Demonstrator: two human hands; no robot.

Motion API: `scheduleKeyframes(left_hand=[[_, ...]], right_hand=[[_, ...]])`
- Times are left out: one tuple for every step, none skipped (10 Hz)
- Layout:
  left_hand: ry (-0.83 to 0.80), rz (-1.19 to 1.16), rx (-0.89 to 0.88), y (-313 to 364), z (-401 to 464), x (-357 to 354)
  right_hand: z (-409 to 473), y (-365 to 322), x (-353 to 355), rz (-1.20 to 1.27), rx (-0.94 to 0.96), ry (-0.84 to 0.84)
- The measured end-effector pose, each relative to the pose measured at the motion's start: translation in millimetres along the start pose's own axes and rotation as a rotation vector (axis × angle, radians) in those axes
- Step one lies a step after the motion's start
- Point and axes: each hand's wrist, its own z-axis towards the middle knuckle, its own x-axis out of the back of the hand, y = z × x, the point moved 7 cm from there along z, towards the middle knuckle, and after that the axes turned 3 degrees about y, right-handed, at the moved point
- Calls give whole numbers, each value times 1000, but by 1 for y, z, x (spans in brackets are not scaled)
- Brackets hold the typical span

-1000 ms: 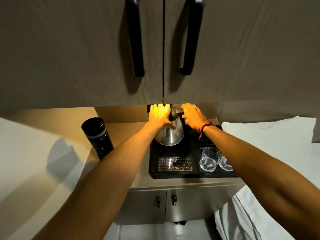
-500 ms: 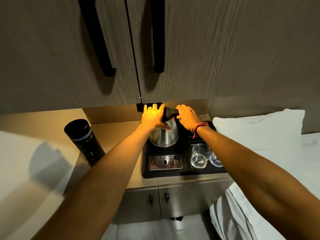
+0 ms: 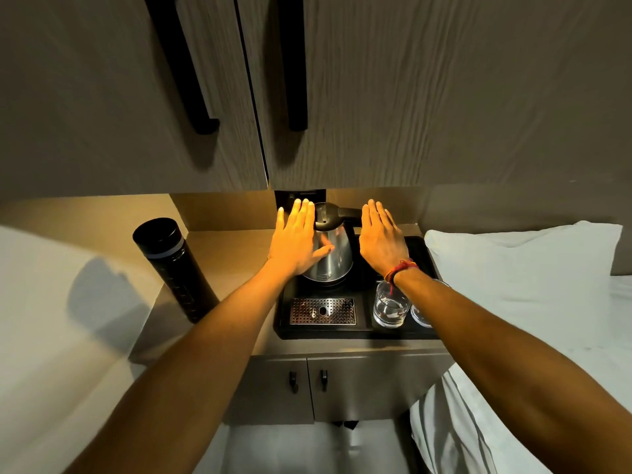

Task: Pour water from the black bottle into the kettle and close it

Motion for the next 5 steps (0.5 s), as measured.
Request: scheduleKeyframes(left_hand=[[-48,-30,34,1,2,0],[-108,-5,45,7,-3,12],[-97,18,13,11,-11,25],[-7,-6,10,12,-33,64],[129,28,-9,17,-56,95]], right_hand=[[7,-3,2,-34,18,-36],[4,-5,5,-48,-17,-142],[-10,-8,9,-67,-12,-160],[-32,-23,35,-43,73,-51],[-48,-41,62,-71,157,65]])
